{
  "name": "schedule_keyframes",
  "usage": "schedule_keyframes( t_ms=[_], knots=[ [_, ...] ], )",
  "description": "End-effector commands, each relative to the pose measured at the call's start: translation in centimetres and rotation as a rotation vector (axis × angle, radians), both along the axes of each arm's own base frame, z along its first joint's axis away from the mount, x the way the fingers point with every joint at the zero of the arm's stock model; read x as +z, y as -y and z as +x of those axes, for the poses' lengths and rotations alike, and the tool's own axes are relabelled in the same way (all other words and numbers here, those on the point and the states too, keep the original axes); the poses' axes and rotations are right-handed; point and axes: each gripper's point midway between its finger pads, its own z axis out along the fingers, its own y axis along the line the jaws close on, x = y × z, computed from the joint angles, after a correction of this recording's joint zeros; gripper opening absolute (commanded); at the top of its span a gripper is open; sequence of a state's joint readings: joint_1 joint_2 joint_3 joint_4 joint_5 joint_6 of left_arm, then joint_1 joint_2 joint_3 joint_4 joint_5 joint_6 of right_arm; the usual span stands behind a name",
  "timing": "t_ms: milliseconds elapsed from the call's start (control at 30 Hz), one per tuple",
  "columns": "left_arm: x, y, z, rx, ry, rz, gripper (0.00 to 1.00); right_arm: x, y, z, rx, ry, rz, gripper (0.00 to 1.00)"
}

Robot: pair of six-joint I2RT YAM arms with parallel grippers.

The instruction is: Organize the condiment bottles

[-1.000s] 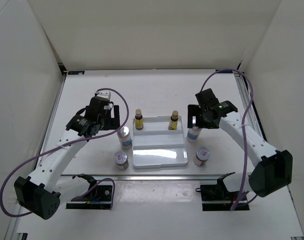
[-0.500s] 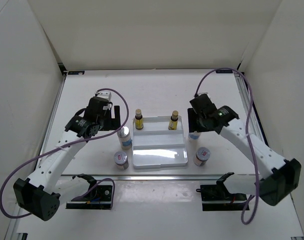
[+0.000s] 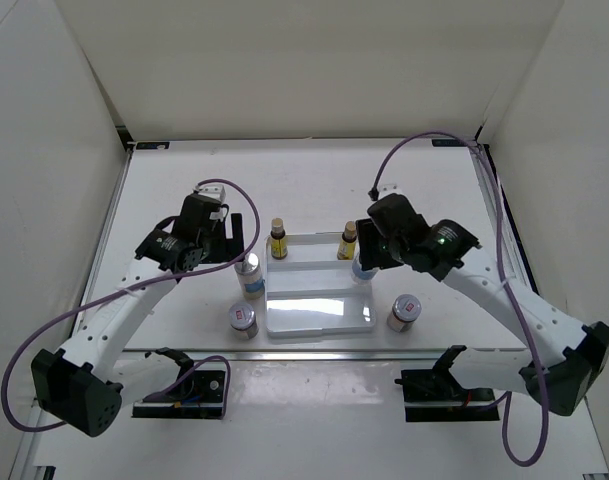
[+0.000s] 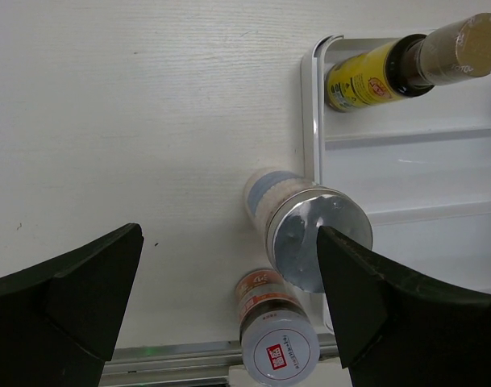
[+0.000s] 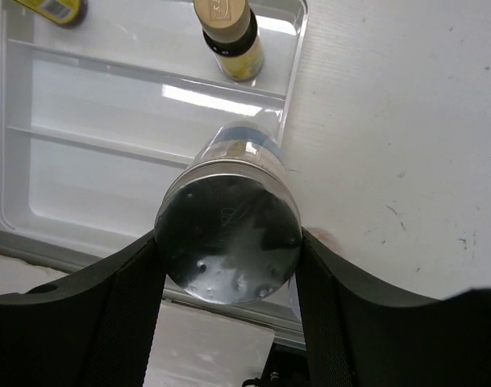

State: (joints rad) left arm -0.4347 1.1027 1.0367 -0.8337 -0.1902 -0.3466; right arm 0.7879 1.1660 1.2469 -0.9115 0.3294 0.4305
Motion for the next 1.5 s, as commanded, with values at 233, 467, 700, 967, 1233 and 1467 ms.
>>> schedule_keyframes(
  t_ms=[233, 467, 700, 967, 1233, 1467],
  knots=[
    [0.1, 0.5, 0.0, -0.008, 0.002, -0.03, 1.0, -4.3, -3.6, 1.8, -0.006, -0.044, 0.046, 0.13],
    [-0.8, 1.2, 0.2, -0.013, -0.02, -0.06, 1.0, -5.7, -3.3, 1.9, -0.042, -0.065, 0.024, 0.37],
    [-1.9, 1.7, 0.2, -0.02, -0.048, -0.073, 1.0, -4.9, -2.9, 2.9, -0.078, -0.01, -0.004, 0.12],
    [-1.4, 1.5, 0.1, -0.015, -0.029, -0.074, 1.0, -2.9, -3.6, 4.4, -0.082, 0.058, 0.02, 0.06],
    [-1.4, 1.5, 0.1, -0.022, -0.027, -0.068, 1.0, -3.4, -4.0, 4.8, -0.101, 0.075, -0.002, 0.01],
    [-1.6, 1.5, 0.2, -0.021, -0.036, -0.064, 1.0, 0.0, -3.5, 4.9, -0.128, 0.187, 0.061, 0.01]
  ],
)
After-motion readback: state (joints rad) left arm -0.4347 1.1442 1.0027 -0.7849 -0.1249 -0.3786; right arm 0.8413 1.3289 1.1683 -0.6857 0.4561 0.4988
